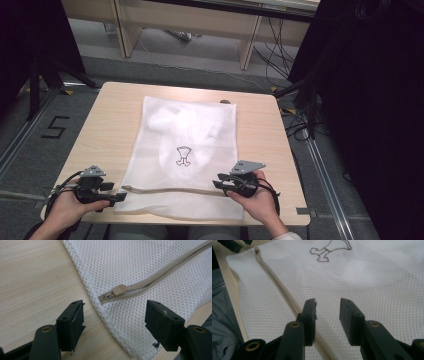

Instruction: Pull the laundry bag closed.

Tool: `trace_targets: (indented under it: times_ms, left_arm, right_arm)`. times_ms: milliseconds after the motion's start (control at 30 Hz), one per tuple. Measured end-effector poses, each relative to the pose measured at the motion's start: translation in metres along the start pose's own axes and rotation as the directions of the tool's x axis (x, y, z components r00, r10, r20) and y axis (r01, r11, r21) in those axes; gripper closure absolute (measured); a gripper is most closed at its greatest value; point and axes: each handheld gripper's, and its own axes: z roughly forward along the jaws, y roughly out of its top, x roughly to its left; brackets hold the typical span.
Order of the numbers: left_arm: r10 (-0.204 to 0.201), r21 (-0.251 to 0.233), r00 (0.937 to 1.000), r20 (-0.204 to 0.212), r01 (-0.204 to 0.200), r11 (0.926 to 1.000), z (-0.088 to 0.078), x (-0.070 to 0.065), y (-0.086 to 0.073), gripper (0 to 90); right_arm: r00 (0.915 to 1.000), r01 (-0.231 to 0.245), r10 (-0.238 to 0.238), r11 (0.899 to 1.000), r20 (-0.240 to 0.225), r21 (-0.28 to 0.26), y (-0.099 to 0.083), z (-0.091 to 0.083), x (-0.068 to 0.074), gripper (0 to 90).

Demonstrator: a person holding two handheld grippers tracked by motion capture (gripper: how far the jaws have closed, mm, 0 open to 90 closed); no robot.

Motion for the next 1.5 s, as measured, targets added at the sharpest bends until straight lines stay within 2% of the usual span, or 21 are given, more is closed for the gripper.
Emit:
trace_targets:
  times_ms: [33,67,100,133,200,233,333,367,400,533,800,867,900,933,1000,1033,1067,1133,1167,1400,1500]
  left_arm:
    - [-0.003,-0.003,1.0000,0.003,0.003,1.0000,0.000,0.000,0.000,31.3]
    - [-0.014,-0.017,0.9999,-0.009,0.014,0.9998,0.001,-0.002,0.000,31.3]
    - [-0.015,-0.016,0.9999,0.001,0.015,0.9998,0.001,-0.002,0.000,31.4]
    - [0.006,-0.003,1.0000,0.002,-0.006,1.0000,0.000,-0.001,0.000,31.4]
    - [-0.012,-0.006,0.9999,-0.008,0.012,0.9999,0.001,-0.002,0.000,31.5]
    - [-0.012,-0.006,0.9999,-0.008,0.012,0.9999,0.001,-0.002,0.000,31.4]
    - [-0.010,-0.012,0.9999,0.004,0.010,0.9999,0.002,-0.002,0.000,31.4]
    - [-0.008,-0.011,1.0000,0.000,0.008,0.9999,0.002,-0.002,0.000,31.4]
    - [-0.009,-0.010,1.0000,0.000,0.009,0.9999,0.002,-0.002,0.000,31.4]
    - [-0.012,-0.010,0.9999,0.003,0.012,0.9999,0.002,-0.002,0.000,31.3]
    - [-0.013,-0.012,0.9998,0.013,0.013,0.9998,0.003,-0.002,-0.001,31.2]
    - [-0.012,-0.014,0.9999,0.011,0.012,0.9998,0.003,-0.003,-0.001,31.2]
    - [-0.008,-0.032,0.9999,0.009,0.008,0.9994,0.004,-0.002,-0.001,31.1]
    - [-0.006,-0.011,1.0000,0.005,0.006,0.9999,0.003,-0.002,-0.001,31.1]
    - [-0.008,-0.010,0.9999,0.014,0.009,0.9999,0.003,-0.002,-0.001,31.2]
    - [-0.006,-0.021,1.0000,0.004,0.006,0.9998,0.003,-0.002,-0.001,31.3]
    - [-0.006,-0.021,1.0000,0.004,0.006,0.9998,0.003,-0.002,-0.001,31.5]
    - [-0.007,-0.015,1.0000,0.006,0.007,0.9999,0.002,-0.001,0.000,31.6]
    - [-0.005,-0.012,1.0000,0.003,0.005,0.9999,0.002,-0.001,-0.001,31.6]
    - [-0.006,-0.004,1.0000,0.008,0.006,1.0000,0.003,-0.002,-0.001,31.6]
    - [-0.005,-0.001,1.0000,0.008,0.005,1.0000,0.003,-0.002,-0.001,31.5]
  right_arm:
    - [1.0000,0.000,0.000,1.000,0.000,0.000,0.000,0.000,0.000,67.8]
    - [0.9997,0.021,-0.021,1.000,-0.008,0.014,0.003,0.002,0.002,68.8]
    - [0.9984,0.051,-0.050,0.998,-0.025,0.035,0.008,0.009,0.008,71.8]
    - [0.9984,0.051,-0.050,0.998,-0.025,0.035,0.008,0.009,0.008,71.8]
    - [0.9958,0.078,-0.074,0.994,-0.054,0.075,0.015,0.020,0.015,74.9]
    - [0.9953,0.085,-0.082,0.995,-0.052,0.052,0.017,0.026,0.018,75.4]
    - [0.9937,0.099,-0.096,0.994,-0.057,0.050,0.023,0.031,0.023,75.8]
    - [0.9913,0.112,-0.107,0.991,-0.077,0.068,0.028,0.032,0.024,75.7]
    - [0.9917,0.110,-0.107,0.993,-0.072,0.046,0.030,0.036,0.027,75.5]
    - [0.9895,0.118,-0.113,0.992,-0.089,0.045,0.041,0.047,0.035,73.1]
    - [0.9764,0.181,-0.174,0.982,-0.128,0.051,0.061,0.068,0.053,73.0]
    - [0.9762,0.179,-0.171,0.982,-0.133,0.052,0.062,0.070,0.055,73.2]
    - [0.9727,0.194,-0.186,0.980,-0.139,0.046,0.066,0.074,0.058,74.2]
    - [0.9729,0.189,-0.179,0.980,-0.146,0.055,0.067,0.076,0.060,74.5]
    - [0.9697,0.203,-0.193,0.977,-0.150,0.057,0.071,0.080,0.063,75.3]
    - [0.9715,0.196,-0.186,0.979,-0.147,0.058,0.072,0.081,0.065,75.7]
    - [0.9641,0.224,-0.213,0.973,-0.159,0.054,0.074,0.084,0.065,75.8]
    - [0.9676,0.211,-0.200,0.976,-0.154,0.057,0.076,0.086,0.067,76.0]
    - [0.9628,0.229,-0.217,0.972,-0.161,0.056,0.078,0.088,0.068,76.2]
    - [0.9588,0.237,-0.221,0.969,-0.179,0.074,0.090,0.109,0.083,76.7]
    - [0.9533,0.248,-0.229,0.966,-0.196,0.076,0.096,0.120,0.087,76.9]
